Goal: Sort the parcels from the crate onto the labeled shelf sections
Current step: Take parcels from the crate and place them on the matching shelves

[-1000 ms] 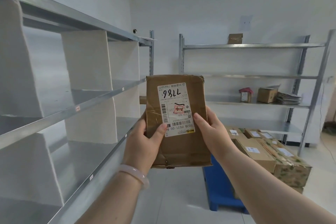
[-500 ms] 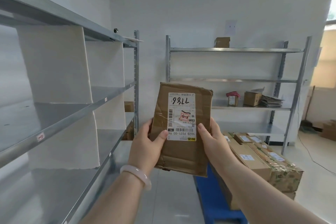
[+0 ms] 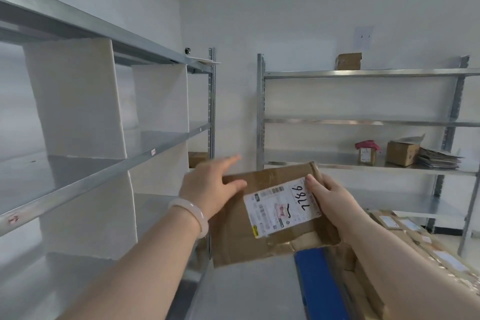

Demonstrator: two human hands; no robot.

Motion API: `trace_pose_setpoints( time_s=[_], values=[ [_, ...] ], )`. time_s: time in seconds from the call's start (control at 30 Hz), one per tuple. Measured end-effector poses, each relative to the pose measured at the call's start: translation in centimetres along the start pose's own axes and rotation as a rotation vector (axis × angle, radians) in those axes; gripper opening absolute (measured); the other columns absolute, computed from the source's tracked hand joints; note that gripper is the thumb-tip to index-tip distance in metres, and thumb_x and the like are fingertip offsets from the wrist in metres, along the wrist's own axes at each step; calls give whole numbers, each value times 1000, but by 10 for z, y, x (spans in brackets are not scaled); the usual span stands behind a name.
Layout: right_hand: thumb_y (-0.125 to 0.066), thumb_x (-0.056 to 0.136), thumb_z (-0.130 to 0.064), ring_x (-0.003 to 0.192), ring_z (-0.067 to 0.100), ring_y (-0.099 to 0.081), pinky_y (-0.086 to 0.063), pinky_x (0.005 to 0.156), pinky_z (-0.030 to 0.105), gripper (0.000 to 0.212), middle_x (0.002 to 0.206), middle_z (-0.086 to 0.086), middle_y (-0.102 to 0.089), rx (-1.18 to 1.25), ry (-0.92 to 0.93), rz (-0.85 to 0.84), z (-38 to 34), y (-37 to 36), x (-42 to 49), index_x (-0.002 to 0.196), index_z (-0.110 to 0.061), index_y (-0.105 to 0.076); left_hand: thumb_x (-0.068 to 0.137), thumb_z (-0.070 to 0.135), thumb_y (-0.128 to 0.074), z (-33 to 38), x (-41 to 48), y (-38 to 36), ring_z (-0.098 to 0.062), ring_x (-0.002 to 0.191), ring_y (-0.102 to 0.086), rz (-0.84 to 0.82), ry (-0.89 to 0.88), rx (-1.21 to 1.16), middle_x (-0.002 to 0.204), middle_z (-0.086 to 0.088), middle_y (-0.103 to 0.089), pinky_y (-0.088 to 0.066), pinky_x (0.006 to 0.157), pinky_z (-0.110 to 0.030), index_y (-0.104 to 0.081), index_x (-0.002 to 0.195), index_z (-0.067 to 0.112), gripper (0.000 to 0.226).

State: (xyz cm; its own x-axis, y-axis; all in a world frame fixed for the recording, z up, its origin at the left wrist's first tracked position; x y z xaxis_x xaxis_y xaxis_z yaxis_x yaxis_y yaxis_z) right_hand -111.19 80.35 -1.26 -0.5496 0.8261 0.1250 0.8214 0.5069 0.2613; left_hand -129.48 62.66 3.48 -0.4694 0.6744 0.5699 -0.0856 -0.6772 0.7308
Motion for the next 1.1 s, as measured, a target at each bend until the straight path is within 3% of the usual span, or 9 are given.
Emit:
trace_pose_setpoints(
  time_s=[0.07,0.17,0.3,0.4,0.53,0.67,0.8,0.97,1.1],
  values=[
    [-49,96,-51,75,23,-73,-60,66,38,32,84,3,-75,186,-34,83,15,10,31,123,-33,-54,82,58,-65,1,13,-4,-21,140,-37,280,122,-20,152,5,-40,-33,114,-42,-29,151,34,81],
    [-47,96,-53,82,25,-72,-60,76,48,38,92,3,-74,406,-76,166,32,17,75,125,-29,-47,74,58,-74,-2,28,-54,-29,147,-22,258,554,-513,161,-4,-18,-26,117,-49,1,155,34,113],
    [-46,97,-50,83,24,-69,-59,75,46,28,96,4,-68,500,-169,137,47,3,115,117,-34,-34,49,62,-85,6,64,-129,-33,121,-54,206,788,-1027,137,-1,-51,-47,97,-61,0,139,61,123],
    [-58,90,-50,101,27,-65,-55,86,51,51,116,5,-65,457,-175,47,58,4,148,132,-29,-37,57,49,-84,-7,97,-139,-32,110,-62,236,776,-990,126,-1,-59,-52,91,-59,-21,129,57,95],
    [-67,84,-52,136,26,-41,-37,109,48,76,152,0,-37,25,15,-29,52,16,201,148,-37,-29,71,37,-83,-27,133,-140,-28,104,-66,161,693,-851,119,0,-63,-56,88,-53,-29,135,41,84],
    [-62,89,-49,106,11,-62,-48,91,37,50,116,-17,-66,-123,107,-284,40,-20,238,136,-41,-46,82,29,-77,-40,171,-163,-22,109,-64,83,557,-738,127,2,-62,-54,94,-49,-32,141,31,74],
    [-62,90,-47,84,9,-68,-52,69,29,26,93,-12,-73,10,100,-143,39,-47,287,112,-34,-61,77,38,-81,-77,213,-178,-24,135,-44,207,517,-757,156,1,-30,-44,106,-41,-17,153,37,99],
    [-60,91,-48,83,5,-64,-46,62,24,20,91,-14,-71,108,117,-59,22,-89,361,107,-36,-57,86,37,-72,-120,271,-198,-15,115,-59,161,393,-729,129,7,-61,-51,99,-37,-57,121,41,39],
    [-54,95,-45,83,0,-60,-45,67,27,20,89,-20,-65,69,130,-67,7,-121,423,112,-36,-55,93,31,-63,-155,326,-200,-15,110,-63,151,334,-696,116,11,-67,-53,94,-34,-55,98,52,23]
  ],
)
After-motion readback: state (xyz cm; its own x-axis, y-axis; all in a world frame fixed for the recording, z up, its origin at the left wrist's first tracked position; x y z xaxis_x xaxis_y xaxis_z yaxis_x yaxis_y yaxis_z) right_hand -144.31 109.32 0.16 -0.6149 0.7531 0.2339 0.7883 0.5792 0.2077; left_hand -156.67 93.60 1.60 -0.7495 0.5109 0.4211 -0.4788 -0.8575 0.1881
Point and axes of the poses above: each hand's wrist, its own x-axis towards the middle knuckle, its own y-axis out of the back of the hand, z = x × y, the point moved 5 cm from there along x, towards the middle knuckle
